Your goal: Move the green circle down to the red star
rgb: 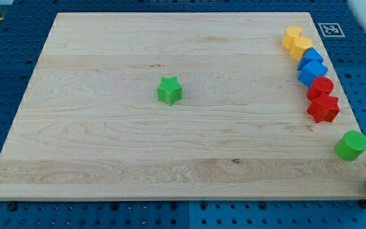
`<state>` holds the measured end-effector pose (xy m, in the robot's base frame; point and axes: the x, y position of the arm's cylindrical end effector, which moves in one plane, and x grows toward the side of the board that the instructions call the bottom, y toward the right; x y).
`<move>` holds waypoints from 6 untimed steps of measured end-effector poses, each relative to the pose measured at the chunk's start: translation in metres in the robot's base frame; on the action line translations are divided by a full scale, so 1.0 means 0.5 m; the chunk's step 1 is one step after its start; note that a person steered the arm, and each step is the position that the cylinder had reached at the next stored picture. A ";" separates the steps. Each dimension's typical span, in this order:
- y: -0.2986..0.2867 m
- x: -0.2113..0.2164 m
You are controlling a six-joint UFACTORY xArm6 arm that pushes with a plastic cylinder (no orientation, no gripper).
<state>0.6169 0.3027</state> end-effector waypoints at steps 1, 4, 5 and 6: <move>0.083 -0.012; -0.027 -0.092; -0.102 -0.115; -0.110 -0.115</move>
